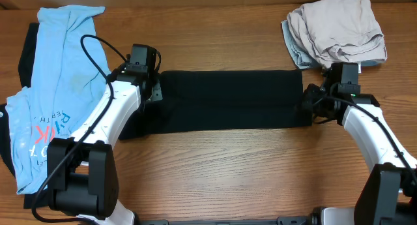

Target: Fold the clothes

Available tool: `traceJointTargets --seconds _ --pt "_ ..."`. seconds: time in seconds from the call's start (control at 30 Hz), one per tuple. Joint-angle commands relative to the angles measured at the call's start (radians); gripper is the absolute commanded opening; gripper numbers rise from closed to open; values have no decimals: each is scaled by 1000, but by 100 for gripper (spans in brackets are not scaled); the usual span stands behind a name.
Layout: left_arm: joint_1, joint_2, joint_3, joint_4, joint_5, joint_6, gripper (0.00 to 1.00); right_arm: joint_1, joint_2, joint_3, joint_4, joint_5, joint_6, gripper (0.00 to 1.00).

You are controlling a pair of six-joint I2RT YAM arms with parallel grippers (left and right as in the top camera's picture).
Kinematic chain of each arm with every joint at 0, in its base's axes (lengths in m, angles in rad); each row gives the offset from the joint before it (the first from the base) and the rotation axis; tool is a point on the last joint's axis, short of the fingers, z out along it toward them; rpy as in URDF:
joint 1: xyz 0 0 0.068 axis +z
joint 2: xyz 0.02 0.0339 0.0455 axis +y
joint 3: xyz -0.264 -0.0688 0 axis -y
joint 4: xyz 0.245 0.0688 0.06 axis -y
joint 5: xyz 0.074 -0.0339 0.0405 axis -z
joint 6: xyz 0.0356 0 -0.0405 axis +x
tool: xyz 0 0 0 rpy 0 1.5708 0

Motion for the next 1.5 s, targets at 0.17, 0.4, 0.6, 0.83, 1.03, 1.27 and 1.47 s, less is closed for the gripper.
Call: traceJointTargets --seconds 0.17,0.4,0.6,0.83,1.03,1.27,1.47 --pt "101 11 56 -20 72 3 100 -5 3 19 -16 -2 -34 100" --pt "198 11 206 -178 178 90 100 -5 40 7 -10 47 -55 100" --pt "229 11 283 -244 177 206 100 -5 163 8 69 -19 -119 100" --pt "233 11 283 -248 163 229 100 -5 231 8 185 -133 -145 100" --pt "233 11 283 -249 163 229 100 -4 267 8 235 -199 -165 80" --pt "233 11 283 -258 160 228 100 -13 274 8 173 -79 -164 48" --pt "233 11 283 -255 160 228 100 -89 272 41 95 -60 -162 13"
